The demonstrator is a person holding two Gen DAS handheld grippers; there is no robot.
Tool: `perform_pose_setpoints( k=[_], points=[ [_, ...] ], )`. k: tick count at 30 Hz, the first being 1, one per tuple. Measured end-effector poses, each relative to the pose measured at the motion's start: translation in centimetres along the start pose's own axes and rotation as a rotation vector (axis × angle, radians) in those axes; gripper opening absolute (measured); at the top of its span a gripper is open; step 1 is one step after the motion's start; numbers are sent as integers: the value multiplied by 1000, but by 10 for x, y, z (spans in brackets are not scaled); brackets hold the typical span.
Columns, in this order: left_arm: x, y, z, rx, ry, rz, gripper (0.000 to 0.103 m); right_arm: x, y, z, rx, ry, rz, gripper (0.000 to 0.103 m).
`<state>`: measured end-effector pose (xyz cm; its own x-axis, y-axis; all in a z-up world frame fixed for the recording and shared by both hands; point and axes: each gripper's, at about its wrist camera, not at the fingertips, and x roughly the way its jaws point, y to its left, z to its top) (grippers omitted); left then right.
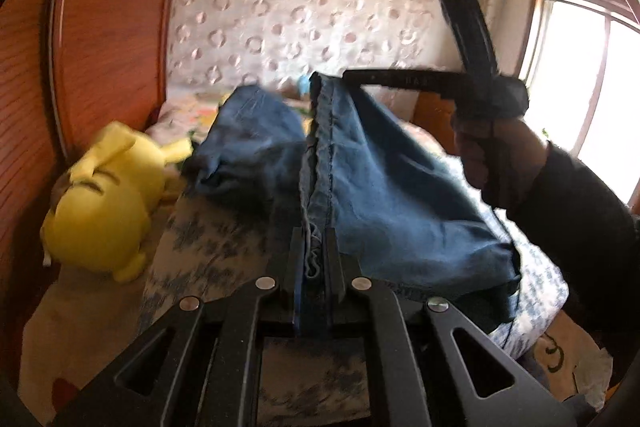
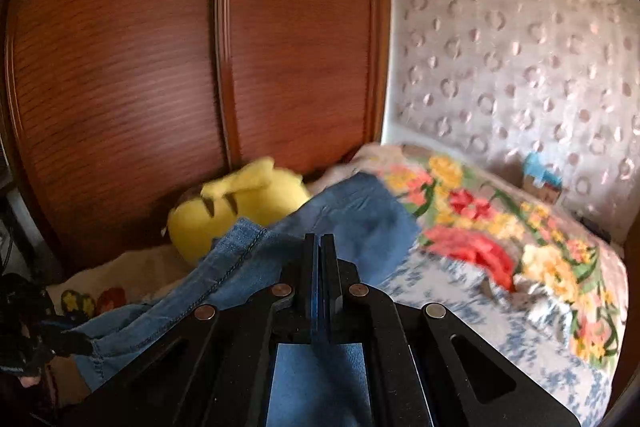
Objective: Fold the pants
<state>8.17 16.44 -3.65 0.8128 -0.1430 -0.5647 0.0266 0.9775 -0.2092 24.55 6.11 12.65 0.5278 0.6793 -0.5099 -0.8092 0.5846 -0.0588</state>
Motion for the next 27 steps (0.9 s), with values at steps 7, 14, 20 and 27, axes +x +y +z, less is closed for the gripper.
perform_pose_setpoints(
  k=[7, 14, 20, 27],
  points=[
    [21, 0, -16, 8, 88, 24, 9, -12, -24, -11, 57, 66, -18, 23],
    [23, -10, -5, 31, 67, -1, 45, -95, -45, -57, 129, 98, -108, 39],
    [29, -33, 0, 63, 58, -55, 72, -159, -38, -105, 213, 125, -190, 41],
    [35, -63, -6, 113, 65, -76, 72, -195, -8, -151, 300, 146, -221, 41]
  ],
)
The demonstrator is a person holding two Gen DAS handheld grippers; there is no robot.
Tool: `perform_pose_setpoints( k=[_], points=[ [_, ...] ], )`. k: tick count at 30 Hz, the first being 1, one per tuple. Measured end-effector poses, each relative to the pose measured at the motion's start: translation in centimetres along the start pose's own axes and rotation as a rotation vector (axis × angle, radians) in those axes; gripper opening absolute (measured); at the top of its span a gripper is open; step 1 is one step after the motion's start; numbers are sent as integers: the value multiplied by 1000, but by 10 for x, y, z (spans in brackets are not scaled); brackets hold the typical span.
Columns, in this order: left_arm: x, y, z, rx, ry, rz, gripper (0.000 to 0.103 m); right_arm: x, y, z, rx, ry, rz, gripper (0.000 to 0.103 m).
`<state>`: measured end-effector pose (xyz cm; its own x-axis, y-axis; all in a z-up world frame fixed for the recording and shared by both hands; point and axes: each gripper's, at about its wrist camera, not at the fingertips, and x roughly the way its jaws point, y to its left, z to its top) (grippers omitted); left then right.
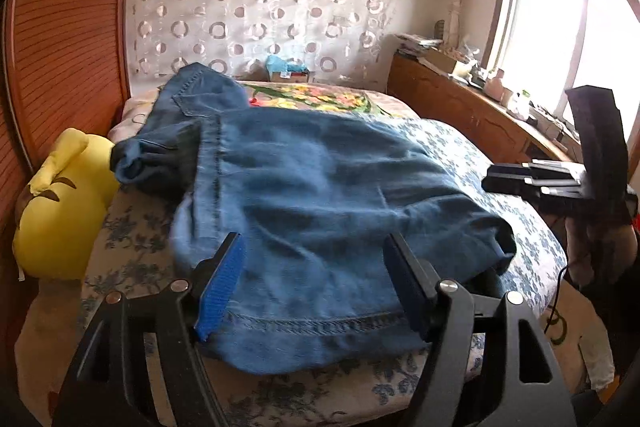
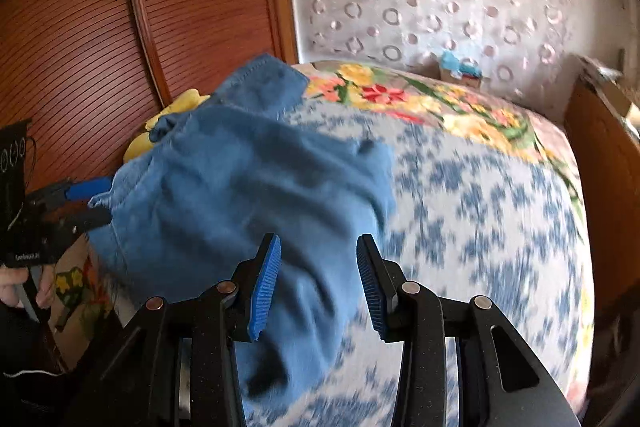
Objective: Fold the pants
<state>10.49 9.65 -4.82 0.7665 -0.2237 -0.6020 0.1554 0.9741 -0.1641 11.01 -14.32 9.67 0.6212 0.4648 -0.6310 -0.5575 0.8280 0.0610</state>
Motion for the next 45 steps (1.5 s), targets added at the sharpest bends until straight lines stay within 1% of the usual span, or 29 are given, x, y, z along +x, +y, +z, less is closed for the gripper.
perform_pose_setpoints(
  k=[2, 5, 7, 8, 9, 10, 12, 13, 15, 19, 23, 26, 27, 28, 29, 32, 36, 37, 41, 45],
  points=[
    [2, -7, -3, 15, 13, -4, 72, -5, 3, -15, 19, 5, 14, 41],
    [2, -15, -9, 29, 22, -2, 72, -1, 10, -25, 35, 25, 28, 39],
    [0, -19, -12, 33, 27, -3, 72, -3, 14, -32, 38, 33, 42, 23],
    [-1, -21, -13, 34, 27, -2, 72, -4, 16, -35, 36, 37, 44, 20],
    [-3, -22, -14, 37, 26, 0, 72, -5, 18, -39, 32, 40, 54, 10],
    [-5, -24, -15, 38, 23, 3, 72, -4, 17, -41, 26, 43, 63, 4],
    [-9, -25, -19, 38, 21, 11, 72, -10, 24, -47, 12, 34, 63, 2],
    [-10, -26, -20, 37, 19, 11, 72, -14, 27, -50, 7, 34, 77, 2],
    [-13, -28, -22, 37, 19, 18, 72, -18, 30, -56, 3, 33, 69, 2],
    [-14, -29, -25, 37, 21, 21, 72, -21, 26, -67, 18, 41, 64, 2],
    [-16, -30, -26, 36, 24, 26, 72, -28, 18, -64, 51, 8, 59, 2],
    [-13, -32, -25, 42, 26, 24, 72, -35, 16, -61, 66, -30, 19, 19],
    [-12, -35, -25, 45, 27, 23, 72, -37, 13, -57, 75, -48, 5, 31],
    [-11, -36, -25, 47, 28, 21, 72, -36, 12, -54, 79, -60, -6, 40],
    [-10, -38, -25, 49, 30, 18, 72, -34, 8, -51, 82, -73, -13, 46],
    [-9, -41, -25, 55, 31, 15, 72, -17, -4, -43, 111, -70, -21, 49],
    [-7, -40, -24, 59, 34, 16, 72, 19, -22, -40, 179, -17, 3, 50],
    [-7, -39, -25, 59, 35, 18, 72, 24, -25, -39, 195, -22, 7, 50],
    [-6, -38, -26, 55, 41, 22, 72, 37, -27, -35, 212, -15, 12, 50],
    [-4, -37, -28, 50, 44, 22, 72, 46, -23, -37, 209, 26, 15, 54]
  ],
)
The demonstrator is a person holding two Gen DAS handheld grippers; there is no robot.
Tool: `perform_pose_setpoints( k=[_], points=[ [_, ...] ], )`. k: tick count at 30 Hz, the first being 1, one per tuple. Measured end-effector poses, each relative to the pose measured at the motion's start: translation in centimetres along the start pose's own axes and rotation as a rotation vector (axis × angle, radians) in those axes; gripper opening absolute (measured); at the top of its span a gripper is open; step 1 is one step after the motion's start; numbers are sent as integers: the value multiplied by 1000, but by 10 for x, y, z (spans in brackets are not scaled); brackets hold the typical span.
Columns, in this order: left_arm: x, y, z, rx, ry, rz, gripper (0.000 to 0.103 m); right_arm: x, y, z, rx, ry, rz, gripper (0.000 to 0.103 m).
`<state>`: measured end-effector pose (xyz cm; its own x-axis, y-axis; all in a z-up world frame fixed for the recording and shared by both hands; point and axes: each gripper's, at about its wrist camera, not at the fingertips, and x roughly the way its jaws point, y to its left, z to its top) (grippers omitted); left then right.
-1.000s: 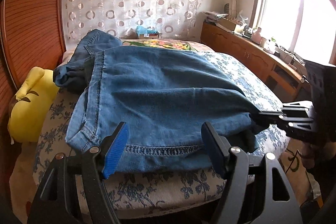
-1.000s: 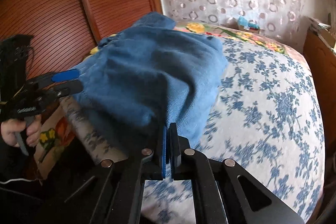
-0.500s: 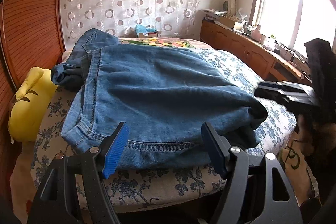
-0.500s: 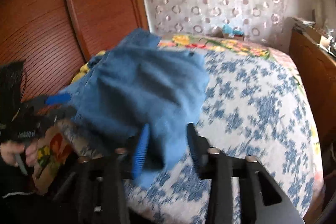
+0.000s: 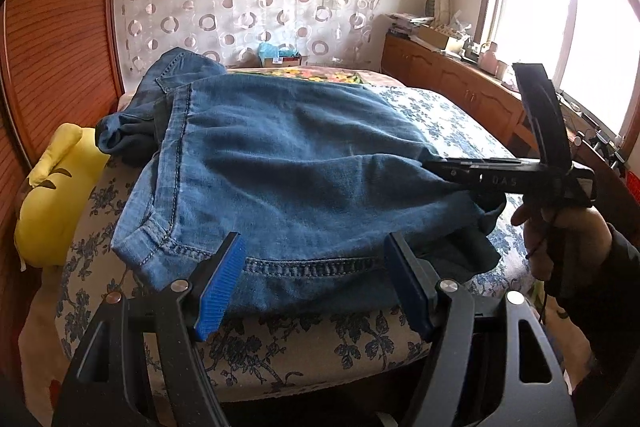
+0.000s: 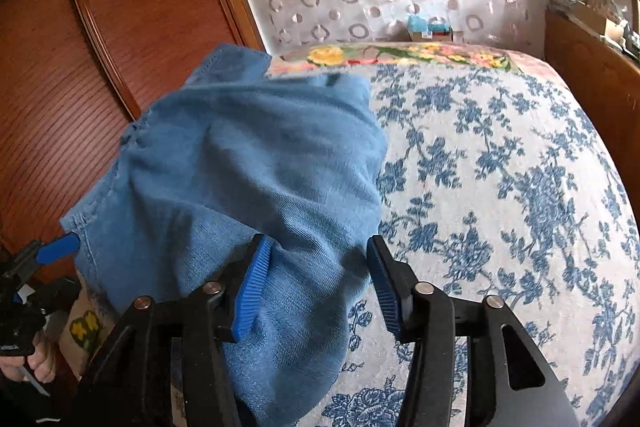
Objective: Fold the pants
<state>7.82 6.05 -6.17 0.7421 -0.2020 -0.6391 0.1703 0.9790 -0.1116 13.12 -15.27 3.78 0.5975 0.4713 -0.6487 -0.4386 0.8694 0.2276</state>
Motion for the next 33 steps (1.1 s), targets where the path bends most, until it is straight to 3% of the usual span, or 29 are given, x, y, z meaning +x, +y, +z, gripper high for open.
perform_pose_setpoints(
  k=[6, 11, 15, 17, 21, 28, 33],
  points=[
    [4, -2, -2, -2, 8, -1, 72, 12, 9, 3, -14, 64, 56, 55],
    [7, -2, -2, -2, 13, 1, 72, 18, 17, 4, -46, 61, 51, 54],
    [11, -3, 0, -1, 12, 1, 72, 8, 19, 3, -89, 5, 58, 21],
    [14, -5, 3, 10, 9, 4, 72, -7, 20, 4, -103, -79, 65, 17],
    [18, -9, 17, 20, -3, -2, 72, -35, 8, 14, -98, -158, 53, 16],
    [22, -42, 42, 59, -42, -66, 72, -85, -43, 13, -79, -192, -94, 15],
    [31, -75, 53, 96, -44, -116, 72, -123, -98, -11, -30, -165, -224, 15]
  ],
)
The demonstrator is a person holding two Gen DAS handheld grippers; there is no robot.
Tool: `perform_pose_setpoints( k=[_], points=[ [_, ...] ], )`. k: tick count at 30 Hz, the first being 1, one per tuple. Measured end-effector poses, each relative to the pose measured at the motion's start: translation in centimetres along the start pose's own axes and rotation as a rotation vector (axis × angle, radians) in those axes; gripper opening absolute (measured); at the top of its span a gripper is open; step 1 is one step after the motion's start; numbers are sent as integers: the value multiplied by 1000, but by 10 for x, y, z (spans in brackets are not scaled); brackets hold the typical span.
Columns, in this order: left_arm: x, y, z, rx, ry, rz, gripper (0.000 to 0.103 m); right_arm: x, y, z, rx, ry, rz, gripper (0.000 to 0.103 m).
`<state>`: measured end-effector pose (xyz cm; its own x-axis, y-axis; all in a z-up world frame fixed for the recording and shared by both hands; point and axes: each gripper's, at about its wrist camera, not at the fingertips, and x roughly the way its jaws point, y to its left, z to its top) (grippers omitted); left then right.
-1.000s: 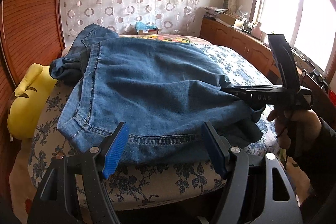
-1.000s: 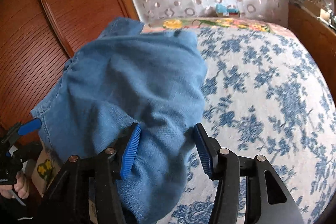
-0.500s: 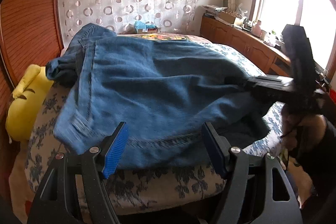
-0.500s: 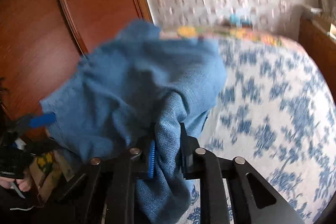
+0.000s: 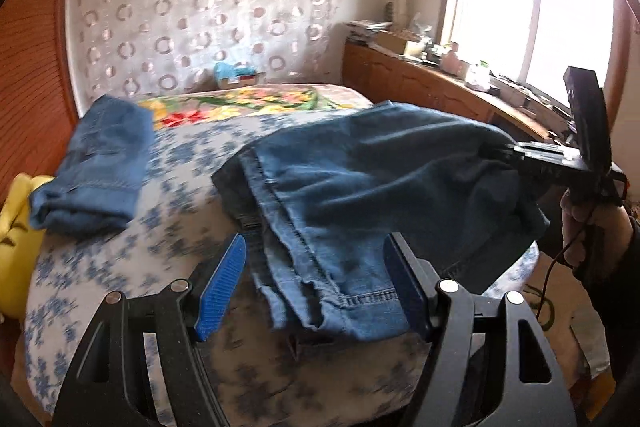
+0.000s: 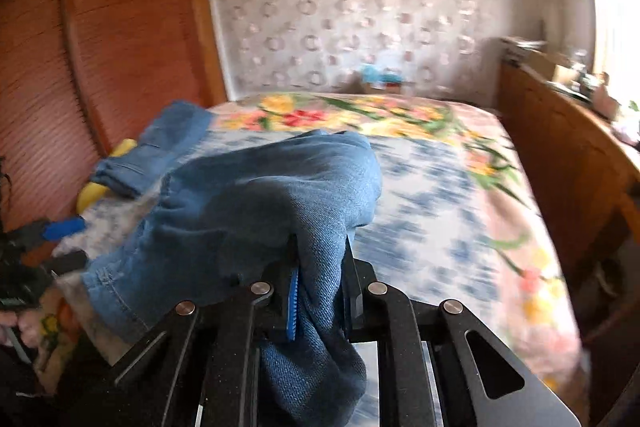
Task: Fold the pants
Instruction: 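Grasp the jeans edge with the right tool and fold it over, then lift the jeans with the right tool and fold them onto themselves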
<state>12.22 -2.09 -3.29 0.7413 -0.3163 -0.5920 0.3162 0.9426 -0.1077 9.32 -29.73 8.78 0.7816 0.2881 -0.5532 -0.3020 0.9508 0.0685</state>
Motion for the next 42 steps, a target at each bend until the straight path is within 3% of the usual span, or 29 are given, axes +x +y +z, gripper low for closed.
perform_pose_setpoints(
  k=[9, 15, 22, 33, 35, 39, 42],
  points=[
    [28, -52, 5, 58, 43, -63, 72, 10, -40, -45, 43, 121, -11, 18],
    [46, -58, 1, 51, 86, -56, 72, 10, -51, -53, 118, 121, -7, 43],
    [63, -61, -12, 68, 123, -26, 72, 15, -49, -60, 172, 117, 29, 50],
    [70, -55, -22, 54, 138, -19, 72, 20, -47, -67, 223, 117, 79, 50],
    [72, -54, -24, 58, 140, -11, 72, 18, -41, -65, 201, 104, 102, 30],
    [73, -50, -27, 44, 148, -10, 72, 7, -29, -56, 139, 58, 75, 20],
    [72, -47, -28, 33, 152, -14, 72, -7, -23, -44, 121, 3, 84, 19]
  ],
)
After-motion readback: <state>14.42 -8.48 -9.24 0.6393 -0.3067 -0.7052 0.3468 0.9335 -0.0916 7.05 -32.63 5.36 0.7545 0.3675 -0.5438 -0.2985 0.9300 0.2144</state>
